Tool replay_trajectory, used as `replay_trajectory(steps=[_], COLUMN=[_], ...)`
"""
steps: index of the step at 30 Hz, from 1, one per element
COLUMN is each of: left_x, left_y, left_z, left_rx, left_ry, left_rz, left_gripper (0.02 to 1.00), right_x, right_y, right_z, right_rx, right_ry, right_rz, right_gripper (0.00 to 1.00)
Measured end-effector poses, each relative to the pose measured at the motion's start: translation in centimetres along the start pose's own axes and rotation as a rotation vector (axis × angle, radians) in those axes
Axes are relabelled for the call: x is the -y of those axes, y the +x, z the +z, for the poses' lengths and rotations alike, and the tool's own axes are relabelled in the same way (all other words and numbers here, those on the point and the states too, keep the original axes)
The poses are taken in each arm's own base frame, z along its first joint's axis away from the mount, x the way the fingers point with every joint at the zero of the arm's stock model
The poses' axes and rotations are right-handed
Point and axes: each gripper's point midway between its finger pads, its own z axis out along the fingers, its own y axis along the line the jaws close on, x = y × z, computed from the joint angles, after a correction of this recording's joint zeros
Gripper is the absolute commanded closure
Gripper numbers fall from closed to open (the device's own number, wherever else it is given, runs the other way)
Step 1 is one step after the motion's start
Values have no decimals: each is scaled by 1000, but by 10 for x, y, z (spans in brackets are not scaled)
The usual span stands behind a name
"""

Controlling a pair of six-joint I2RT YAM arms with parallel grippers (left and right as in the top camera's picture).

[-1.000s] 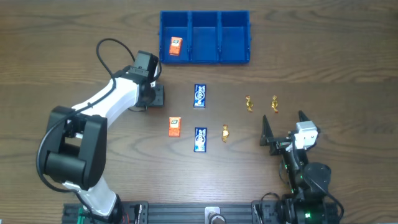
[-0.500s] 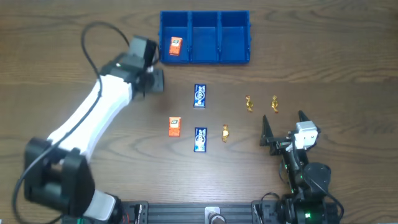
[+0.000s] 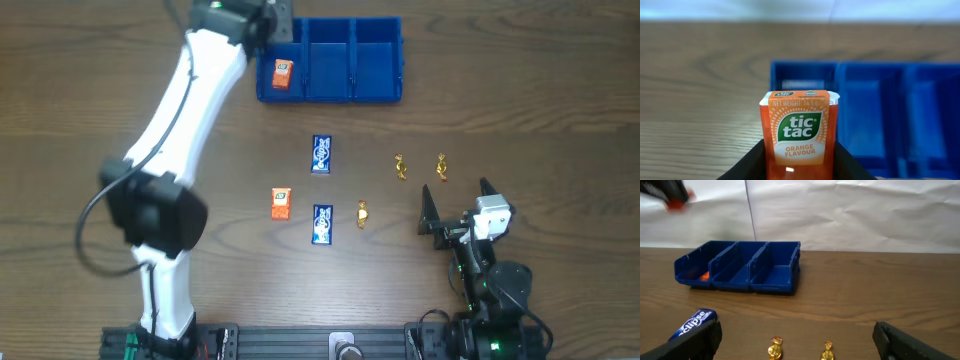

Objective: Sort Candies Into Trays

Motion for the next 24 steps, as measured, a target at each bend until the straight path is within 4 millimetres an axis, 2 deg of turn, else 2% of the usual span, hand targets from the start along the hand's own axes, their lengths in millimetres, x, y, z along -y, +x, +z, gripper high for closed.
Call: replay_trajectory(steps=[1, 2, 5, 8, 11, 13, 17, 19, 21, 22, 24], left_x=[2, 3, 6, 8, 9, 9, 8, 7, 6, 5, 11], left_y=[15, 25, 49, 53, 50, 49, 48, 43, 34, 28, 16], left_z=[27, 42, 73, 77, 75, 75, 73, 64, 39, 16, -51], left_rx=[-48, -79, -150, -160, -151, -151, -148, -136, -109, -78, 22], left_ry=[-6, -8, -7, 2, 5, 8, 4, 1, -8, -13, 3], left_rz=[8, 14, 24, 24, 17, 23, 19, 18, 18, 17, 13], left_gripper=[684, 684, 680, 647, 349, 253, 220, 220, 222, 222, 222], right_x=[0, 0, 0, 0, 0, 0, 0, 0, 0, 0, 0], right_y=[0, 0, 0, 0, 0, 0, 0, 0, 0, 0, 0], right_z=[0, 0, 0, 0, 0, 0, 0, 0, 0, 0, 0], right_rx=[0, 0, 0, 0, 0, 0, 0, 0, 0, 0, 0], right_ry=[0, 0, 0, 0, 0, 0, 0, 0, 0, 0, 0], right_rz=[0, 0, 0, 0, 0, 0, 0, 0, 0, 0, 0], right_gripper=[3, 3, 3, 3, 3, 3, 3, 3, 3, 3, 3])
